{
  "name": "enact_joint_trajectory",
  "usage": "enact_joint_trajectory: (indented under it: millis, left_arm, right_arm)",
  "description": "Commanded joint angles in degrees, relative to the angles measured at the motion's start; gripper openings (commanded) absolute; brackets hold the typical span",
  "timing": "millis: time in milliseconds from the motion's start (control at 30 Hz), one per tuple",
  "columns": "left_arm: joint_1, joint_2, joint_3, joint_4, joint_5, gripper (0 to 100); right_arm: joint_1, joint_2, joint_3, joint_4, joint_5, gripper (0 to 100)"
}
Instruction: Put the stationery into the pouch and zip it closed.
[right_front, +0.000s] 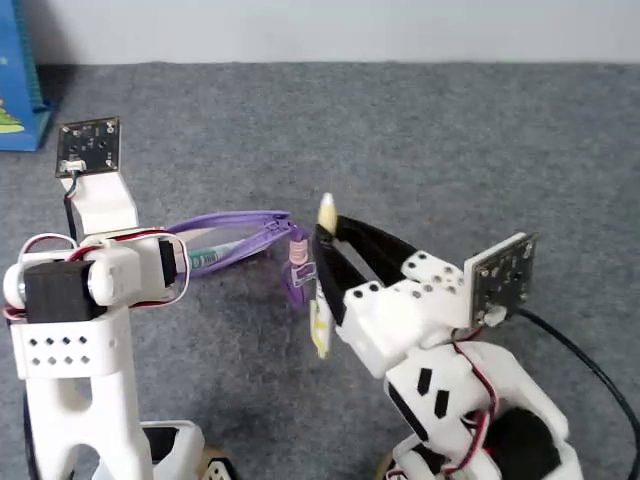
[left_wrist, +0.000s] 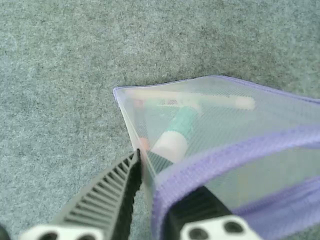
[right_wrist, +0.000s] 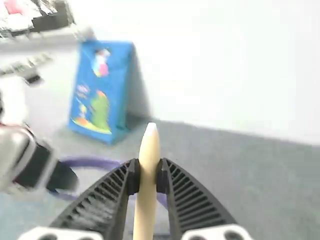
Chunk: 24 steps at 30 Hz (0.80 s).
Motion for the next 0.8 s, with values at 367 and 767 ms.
enact_joint_trajectory:
  millis: [367,767]
  left_arm:
    - [0.09,0.18,-0.22,1.14,0.53,1]
    - [0.09,0.18,-0.22,1.14,0.53,1]
  right_arm:
    - [-5.76,9.54,7.12,-44.35,0.53,0.8]
    - [-5.41,20.62,9.41,-61.49,0.53,0.8]
